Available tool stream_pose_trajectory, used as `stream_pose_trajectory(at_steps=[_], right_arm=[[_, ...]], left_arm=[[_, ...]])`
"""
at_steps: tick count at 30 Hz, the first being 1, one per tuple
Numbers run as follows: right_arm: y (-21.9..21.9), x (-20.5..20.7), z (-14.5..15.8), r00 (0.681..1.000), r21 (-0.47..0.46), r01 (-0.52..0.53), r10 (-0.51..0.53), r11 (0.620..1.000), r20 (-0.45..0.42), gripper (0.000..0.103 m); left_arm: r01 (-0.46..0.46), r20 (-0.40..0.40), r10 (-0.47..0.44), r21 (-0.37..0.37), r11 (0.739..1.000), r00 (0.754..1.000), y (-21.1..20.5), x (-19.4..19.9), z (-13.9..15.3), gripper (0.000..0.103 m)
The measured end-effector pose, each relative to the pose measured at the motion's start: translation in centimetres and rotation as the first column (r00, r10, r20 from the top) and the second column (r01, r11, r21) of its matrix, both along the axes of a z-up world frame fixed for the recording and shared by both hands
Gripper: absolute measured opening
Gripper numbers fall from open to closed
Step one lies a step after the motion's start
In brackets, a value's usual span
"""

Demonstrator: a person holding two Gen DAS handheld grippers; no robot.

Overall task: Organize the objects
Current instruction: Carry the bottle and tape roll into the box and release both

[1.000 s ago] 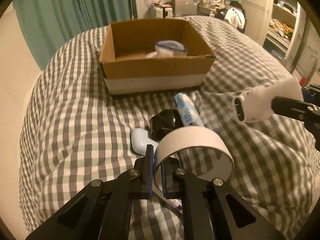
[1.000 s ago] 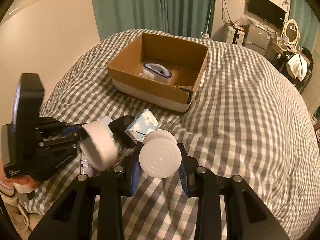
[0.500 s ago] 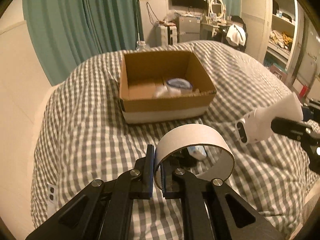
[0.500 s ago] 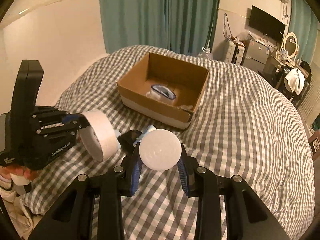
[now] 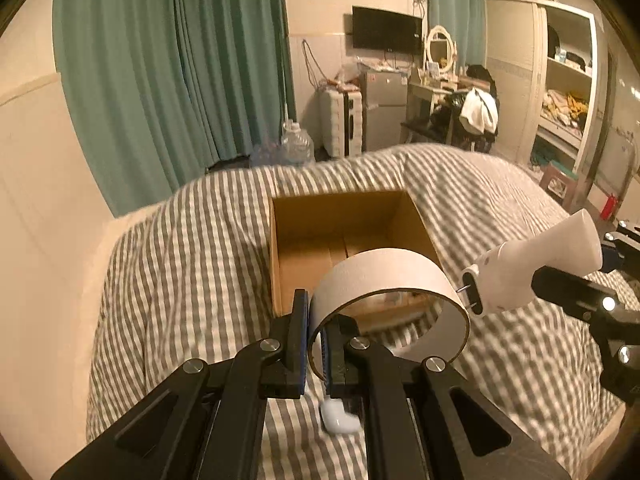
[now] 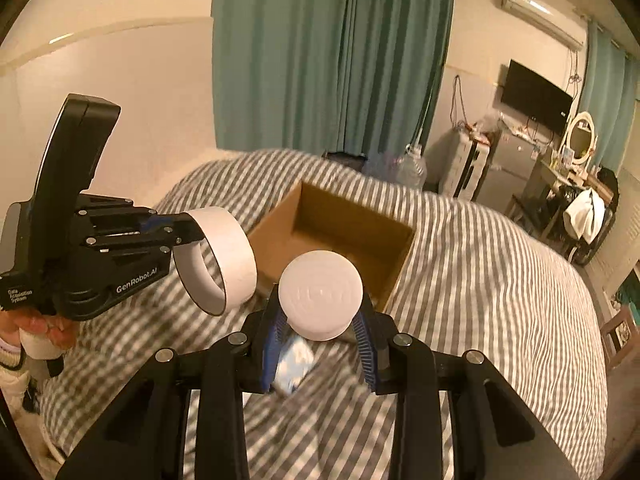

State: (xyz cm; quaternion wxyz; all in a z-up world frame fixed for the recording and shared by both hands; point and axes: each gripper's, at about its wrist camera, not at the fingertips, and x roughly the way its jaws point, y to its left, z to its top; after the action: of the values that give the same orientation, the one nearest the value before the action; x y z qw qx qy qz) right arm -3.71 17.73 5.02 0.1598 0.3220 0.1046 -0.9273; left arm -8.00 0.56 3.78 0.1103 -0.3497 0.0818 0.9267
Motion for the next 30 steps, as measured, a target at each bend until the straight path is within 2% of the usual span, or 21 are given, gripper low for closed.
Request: stream_pose_trajectory(at_steps=[7,14,19,30], right_arm=[[-0.3,-4.3,1.6,1.000,-0.009,0.003,-0.003,1.000,-0.022,0.032],[-0.4,-10.1,1.6,1.000,-0.018,0.005,-0.005,1.000,-0.012,0.032],[-0.6,-14.1,0.1,1.000,-0.015,0.012,-0.012,1.000,0.019,0.032],[0.1,-22.8,-6.0,0.991,0.003,0.038,-0.038,0.999,0.126,0.032]], left_arm=[[-0.014,-0.009,0.014,0.012,1.000,1.000,0.1,-4.5,1.1,0.006],[-0.028,0.022,0.028,0.003,1.000,0.999,0.9,-10.3,-0.5,0.006],[-0.039,0.050,0.040,-0.010,0.999,0.998,1.4,-13.9,-2.6,0.006],[-0.030,0.101,0.036,-0.058,0.998,0.994,2.8,-19.6,-6.9,0.006]])
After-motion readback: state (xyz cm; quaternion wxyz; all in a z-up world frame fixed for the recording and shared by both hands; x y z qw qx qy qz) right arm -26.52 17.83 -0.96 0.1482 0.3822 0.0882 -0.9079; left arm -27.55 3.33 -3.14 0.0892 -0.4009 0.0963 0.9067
